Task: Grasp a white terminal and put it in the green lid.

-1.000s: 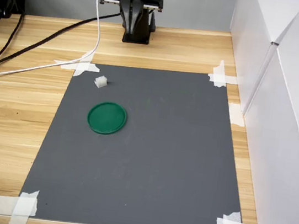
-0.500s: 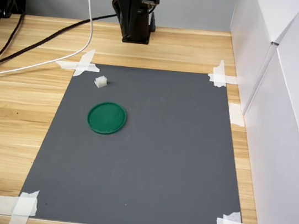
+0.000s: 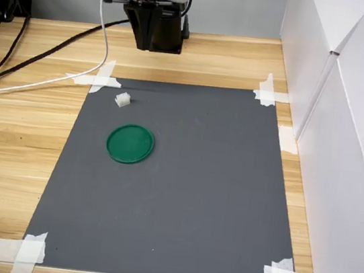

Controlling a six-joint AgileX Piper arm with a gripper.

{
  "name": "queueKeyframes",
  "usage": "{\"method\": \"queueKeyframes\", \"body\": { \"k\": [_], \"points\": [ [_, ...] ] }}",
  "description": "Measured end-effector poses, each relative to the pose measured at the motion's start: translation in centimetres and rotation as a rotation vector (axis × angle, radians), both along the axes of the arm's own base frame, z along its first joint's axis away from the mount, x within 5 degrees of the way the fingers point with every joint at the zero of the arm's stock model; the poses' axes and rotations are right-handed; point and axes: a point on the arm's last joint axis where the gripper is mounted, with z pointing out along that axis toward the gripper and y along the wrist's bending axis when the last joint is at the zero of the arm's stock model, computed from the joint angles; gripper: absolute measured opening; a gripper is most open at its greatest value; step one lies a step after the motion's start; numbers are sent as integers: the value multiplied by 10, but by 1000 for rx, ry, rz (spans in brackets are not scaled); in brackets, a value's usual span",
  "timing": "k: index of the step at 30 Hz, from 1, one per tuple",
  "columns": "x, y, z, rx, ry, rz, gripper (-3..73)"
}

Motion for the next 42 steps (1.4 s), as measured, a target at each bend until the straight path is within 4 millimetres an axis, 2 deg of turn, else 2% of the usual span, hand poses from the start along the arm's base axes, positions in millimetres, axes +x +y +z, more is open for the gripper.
{"method": "queueKeyframes", "body": {
  "k": [6, 16, 21, 30, 33, 36, 39, 42],
  "points": [
    [12, -4, -3, -67, 57, 34, -15],
    [38, -6, 2, -76, 61, 39, -15],
    [49, -10, 0, -128, 128, 66, -15],
    [52, -9, -7, -135, 291, 137, 0],
    [52, -7, -8, -113, 303, 161, 43],
    [55, -5, -11, -97, 308, 165, 125],
    [60, -6, -13, -90, 286, 141, 246],
    [65, -6, -13, -69, 252, 85, 400]
  ]
}}
